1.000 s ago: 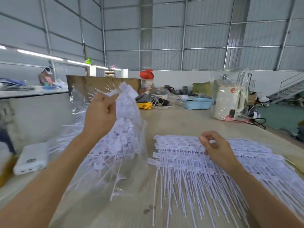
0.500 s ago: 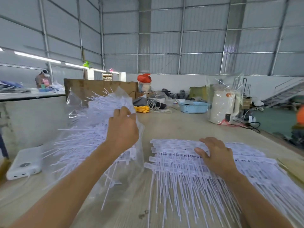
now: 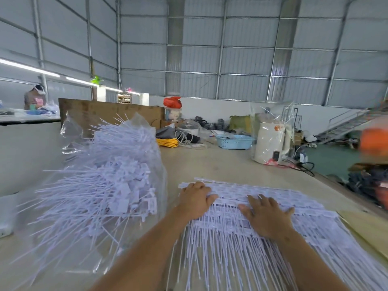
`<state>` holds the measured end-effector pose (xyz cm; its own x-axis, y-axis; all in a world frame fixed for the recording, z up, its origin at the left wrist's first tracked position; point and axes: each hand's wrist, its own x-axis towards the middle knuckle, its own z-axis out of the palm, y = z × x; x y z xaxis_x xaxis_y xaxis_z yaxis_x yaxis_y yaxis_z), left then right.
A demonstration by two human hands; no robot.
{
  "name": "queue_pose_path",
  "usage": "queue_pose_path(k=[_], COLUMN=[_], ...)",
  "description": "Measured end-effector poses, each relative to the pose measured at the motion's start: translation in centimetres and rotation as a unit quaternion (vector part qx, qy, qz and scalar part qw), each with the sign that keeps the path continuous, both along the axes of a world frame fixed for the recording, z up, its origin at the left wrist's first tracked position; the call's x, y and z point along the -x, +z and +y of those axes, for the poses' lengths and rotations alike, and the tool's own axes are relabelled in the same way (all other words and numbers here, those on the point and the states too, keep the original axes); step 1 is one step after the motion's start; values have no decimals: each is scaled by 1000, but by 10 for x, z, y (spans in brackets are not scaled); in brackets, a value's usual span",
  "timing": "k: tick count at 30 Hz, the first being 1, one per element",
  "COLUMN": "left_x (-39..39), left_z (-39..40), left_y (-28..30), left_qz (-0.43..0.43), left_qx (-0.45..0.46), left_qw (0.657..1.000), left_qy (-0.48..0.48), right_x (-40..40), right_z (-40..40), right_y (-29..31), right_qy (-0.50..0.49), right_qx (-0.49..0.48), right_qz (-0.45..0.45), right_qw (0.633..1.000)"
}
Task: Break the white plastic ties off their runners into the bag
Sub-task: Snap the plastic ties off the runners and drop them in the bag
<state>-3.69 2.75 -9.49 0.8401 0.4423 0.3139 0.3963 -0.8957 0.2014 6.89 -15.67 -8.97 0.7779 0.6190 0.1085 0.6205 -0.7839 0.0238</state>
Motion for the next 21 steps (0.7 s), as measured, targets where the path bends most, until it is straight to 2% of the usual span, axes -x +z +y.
queue_pose_path(k=[4, 8, 11, 13, 16, 18, 21], left_x=[3, 7, 7, 7, 5, 7, 10], left_z=[1, -2, -3, -4, -3, -4, -9], left_y=[-5, -8, -9, -9, -11, -11, -12], left_qz=[-65, -133, -182, -200, -231, -236, -238], left_qx=[11, -14, -12, -16, 32, 40, 26], left_qw=[998, 991, 983, 980, 972, 971, 971], left_qy=[10, 4, -16, -16, -18, -20, -14], right_x=[-2, -9, -16, -25, -39, -44, -52], right_z=[6, 7, 9, 13, 33, 57, 94], right_y=[23, 53, 74, 84, 87, 84, 77], right_qy=[20, 90, 120, 99, 29, 9, 7], right_qx=[42, 57, 22, -30, -107, -109, -90], right_qz=[8, 84, 130, 123, 55, 20, 21], right_qw=[999, 991, 984, 987, 992, 994, 996])
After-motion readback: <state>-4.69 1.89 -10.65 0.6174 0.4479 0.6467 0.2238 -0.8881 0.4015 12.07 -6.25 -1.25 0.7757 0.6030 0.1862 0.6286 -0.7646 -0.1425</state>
